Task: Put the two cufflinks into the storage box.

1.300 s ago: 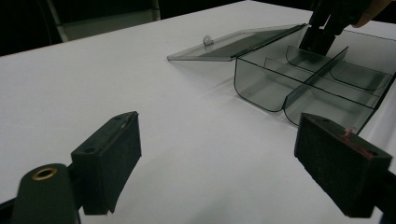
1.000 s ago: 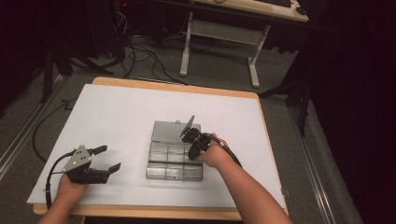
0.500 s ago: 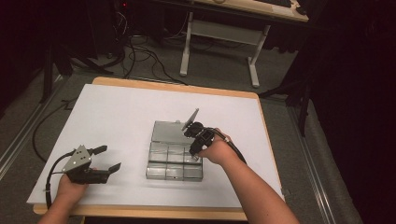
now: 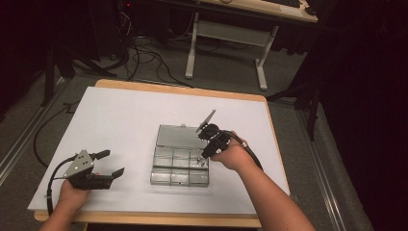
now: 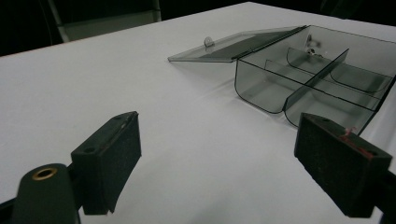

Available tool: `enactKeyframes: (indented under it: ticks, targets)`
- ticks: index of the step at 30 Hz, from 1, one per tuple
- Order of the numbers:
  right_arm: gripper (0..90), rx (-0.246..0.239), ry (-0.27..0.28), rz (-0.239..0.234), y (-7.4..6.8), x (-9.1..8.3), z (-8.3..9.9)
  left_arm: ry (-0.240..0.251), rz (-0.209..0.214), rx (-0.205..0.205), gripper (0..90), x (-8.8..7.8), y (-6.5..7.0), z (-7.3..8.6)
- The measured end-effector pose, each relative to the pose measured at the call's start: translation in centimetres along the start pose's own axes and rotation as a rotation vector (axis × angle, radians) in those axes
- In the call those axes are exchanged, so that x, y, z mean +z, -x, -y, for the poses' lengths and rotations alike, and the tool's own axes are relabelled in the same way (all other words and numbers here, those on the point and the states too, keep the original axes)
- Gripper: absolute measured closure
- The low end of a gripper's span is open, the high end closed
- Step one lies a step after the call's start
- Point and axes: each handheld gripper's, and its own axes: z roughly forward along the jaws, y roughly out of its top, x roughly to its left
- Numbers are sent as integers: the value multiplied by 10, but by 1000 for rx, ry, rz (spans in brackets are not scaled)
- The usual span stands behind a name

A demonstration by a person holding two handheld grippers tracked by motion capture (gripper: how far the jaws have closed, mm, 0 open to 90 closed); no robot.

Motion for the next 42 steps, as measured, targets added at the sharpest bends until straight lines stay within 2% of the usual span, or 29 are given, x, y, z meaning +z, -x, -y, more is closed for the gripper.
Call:
enactKeyframes:
  ticks: [1, 3, 9, 12, 14, 18, 29, 42]
  targets:
    - [668, -7, 6, 2, 2, -1, 1, 3, 1, 0, 153, 0, 0, 0]
    - [658, 29, 2, 0, 2, -3, 5, 2, 0, 1, 153, 0, 0, 0]
    - [641, 47, 1, 2, 9, -3, 15, 0, -1, 4, 153, 0, 0, 0]
    - [637, 88, 8, -4, 11, 1, 22, 3, -1, 4, 153, -1, 0, 0]
    - [634, 79, -1, 1, 13, 3, 26, 4, 0, 4, 153, -1, 0, 0]
    - [635, 92, 3, -8, 16, 5, 35, 5, 0, 4, 153, -1, 0, 0]
    - [587, 140, 6, 12, 29, 6, 52, 4, -1, 6, 153, 0, 0, 0]
    - [604, 171, -7, 13, 40, 14, 65, 3, 0, 10, 153, -1, 0, 0]
